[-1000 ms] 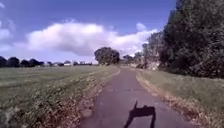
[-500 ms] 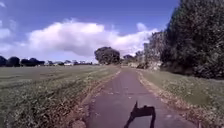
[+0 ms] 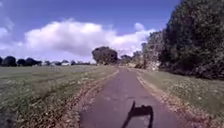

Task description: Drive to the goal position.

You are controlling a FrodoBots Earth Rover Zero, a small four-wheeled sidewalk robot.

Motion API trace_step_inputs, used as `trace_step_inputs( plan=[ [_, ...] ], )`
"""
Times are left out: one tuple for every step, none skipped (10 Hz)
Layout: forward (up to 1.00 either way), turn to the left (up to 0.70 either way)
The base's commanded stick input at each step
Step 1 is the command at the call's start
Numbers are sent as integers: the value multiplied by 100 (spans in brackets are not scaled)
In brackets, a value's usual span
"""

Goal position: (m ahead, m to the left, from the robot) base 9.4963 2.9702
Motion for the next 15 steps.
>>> trace_step_inputs(
  plan=[
    [70, -12],
    [70, -9],
    [70, 0],
    [70, 0],
    [70, 0],
    [70, -1],
    [70, -1],
    [70, -1],
    [70, -1],
    [70, -1],
    [70, -1],
    [70, -1],
    [70, -1],
    [70, -1],
    [70, -1]
  ],
)
